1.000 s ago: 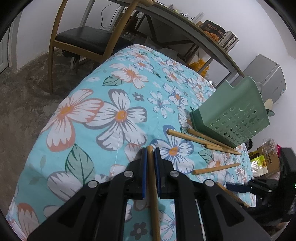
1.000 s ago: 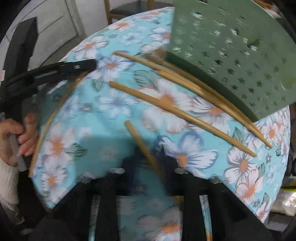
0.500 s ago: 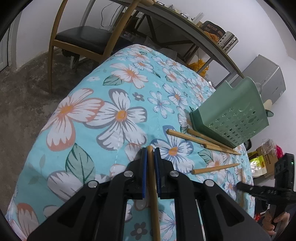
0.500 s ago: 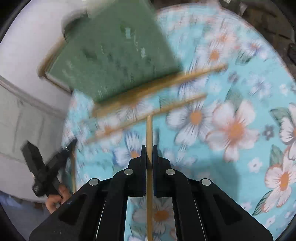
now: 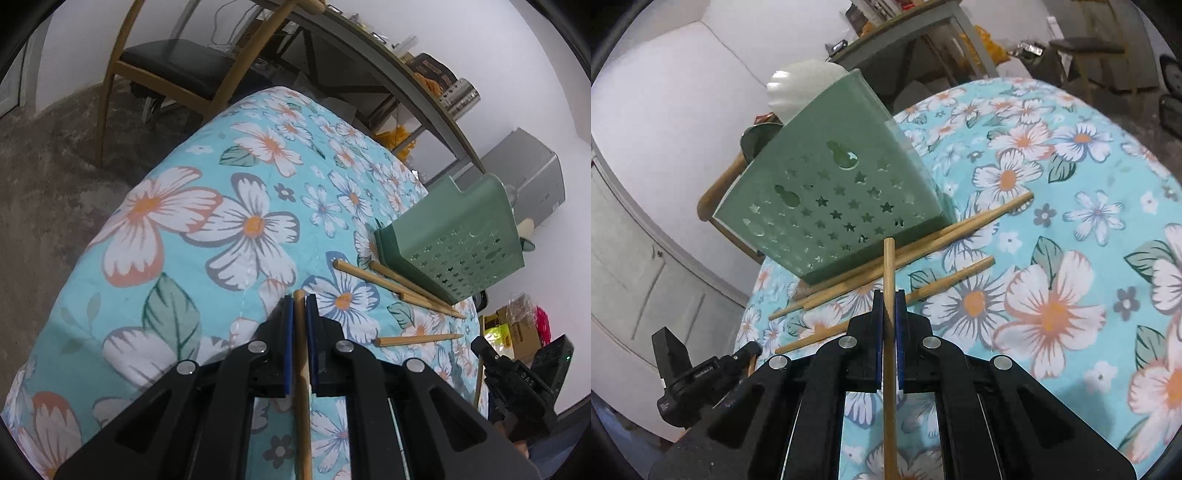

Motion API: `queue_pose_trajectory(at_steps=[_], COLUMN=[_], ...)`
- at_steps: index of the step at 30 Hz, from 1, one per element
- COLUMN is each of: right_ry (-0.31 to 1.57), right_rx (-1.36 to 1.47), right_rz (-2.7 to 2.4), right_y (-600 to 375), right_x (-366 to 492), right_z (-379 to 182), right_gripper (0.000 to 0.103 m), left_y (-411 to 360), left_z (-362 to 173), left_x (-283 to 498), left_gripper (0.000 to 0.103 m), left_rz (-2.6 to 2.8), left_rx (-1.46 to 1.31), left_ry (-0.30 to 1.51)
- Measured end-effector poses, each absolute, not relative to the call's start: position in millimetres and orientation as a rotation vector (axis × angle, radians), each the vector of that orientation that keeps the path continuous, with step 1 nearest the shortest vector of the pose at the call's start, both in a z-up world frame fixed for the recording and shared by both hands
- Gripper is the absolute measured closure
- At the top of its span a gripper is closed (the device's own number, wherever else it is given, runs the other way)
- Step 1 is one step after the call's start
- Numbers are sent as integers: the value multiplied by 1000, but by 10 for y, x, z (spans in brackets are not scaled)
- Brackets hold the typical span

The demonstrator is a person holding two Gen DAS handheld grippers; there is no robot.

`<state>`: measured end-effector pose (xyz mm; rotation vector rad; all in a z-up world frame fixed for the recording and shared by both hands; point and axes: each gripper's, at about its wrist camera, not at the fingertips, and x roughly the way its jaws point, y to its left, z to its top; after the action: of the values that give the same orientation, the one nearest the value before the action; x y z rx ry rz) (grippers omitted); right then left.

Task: Organize utensils
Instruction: 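Raise the chopstick in the right tool over the green holder while the left tool lifts its chopstick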

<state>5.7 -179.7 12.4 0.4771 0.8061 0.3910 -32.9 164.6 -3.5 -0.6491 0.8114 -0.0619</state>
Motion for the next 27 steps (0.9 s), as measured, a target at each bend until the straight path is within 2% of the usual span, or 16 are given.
queue_pose_trajectory(at_steps=[15,27], right_ry=[810,729], right_rx=[529,578], right_rz=[439,486], right_y=[-1913,-2005], right_x=[-117,-174], right_z=[238,487], right_gripper=[99,98], left_y=[1100,747], left_z=[680,1185], left_x=[-625,-642], left_gripper=[97,97], left_rz=[66,34], left_rx=[-365,-333], left_ry=[643,529])
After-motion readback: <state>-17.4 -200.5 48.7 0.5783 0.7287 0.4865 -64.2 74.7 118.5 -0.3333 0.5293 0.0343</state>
